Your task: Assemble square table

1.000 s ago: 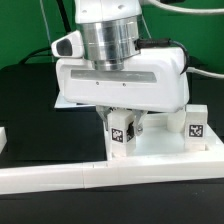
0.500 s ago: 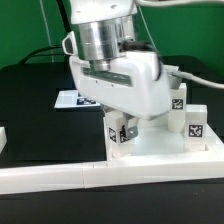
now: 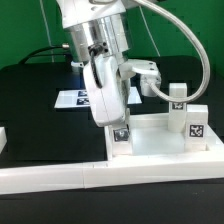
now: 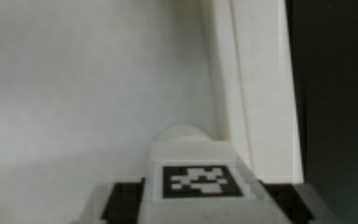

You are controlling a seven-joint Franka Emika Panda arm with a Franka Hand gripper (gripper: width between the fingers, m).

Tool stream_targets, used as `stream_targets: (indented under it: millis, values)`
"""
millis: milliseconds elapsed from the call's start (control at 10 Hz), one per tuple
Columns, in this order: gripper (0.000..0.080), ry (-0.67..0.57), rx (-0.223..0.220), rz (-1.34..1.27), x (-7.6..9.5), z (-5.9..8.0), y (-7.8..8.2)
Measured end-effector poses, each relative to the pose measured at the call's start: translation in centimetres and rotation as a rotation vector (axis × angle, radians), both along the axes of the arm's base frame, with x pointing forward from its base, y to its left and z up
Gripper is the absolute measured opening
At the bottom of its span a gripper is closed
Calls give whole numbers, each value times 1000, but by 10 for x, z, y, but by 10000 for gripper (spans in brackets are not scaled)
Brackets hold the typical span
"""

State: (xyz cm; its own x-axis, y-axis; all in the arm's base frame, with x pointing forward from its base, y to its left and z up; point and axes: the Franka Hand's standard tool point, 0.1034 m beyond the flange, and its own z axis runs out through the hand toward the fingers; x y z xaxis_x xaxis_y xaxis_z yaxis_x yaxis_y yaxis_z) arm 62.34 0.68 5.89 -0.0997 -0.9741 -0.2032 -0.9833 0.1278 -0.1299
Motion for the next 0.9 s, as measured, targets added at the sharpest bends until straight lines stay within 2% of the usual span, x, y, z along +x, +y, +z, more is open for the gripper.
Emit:
stream_targets:
  millis: [100, 200, 300, 700, 900]
  values:
    - [389, -10, -10, 62, 0, -1, 0]
    - [532, -48, -43, 299, -2, -2, -1]
    - [617, -61, -32, 544, -5, -2, 1]
    - [649, -109, -77, 821, -5, -2, -1]
    - [649, -145, -206, 1219, -2, 7, 2]
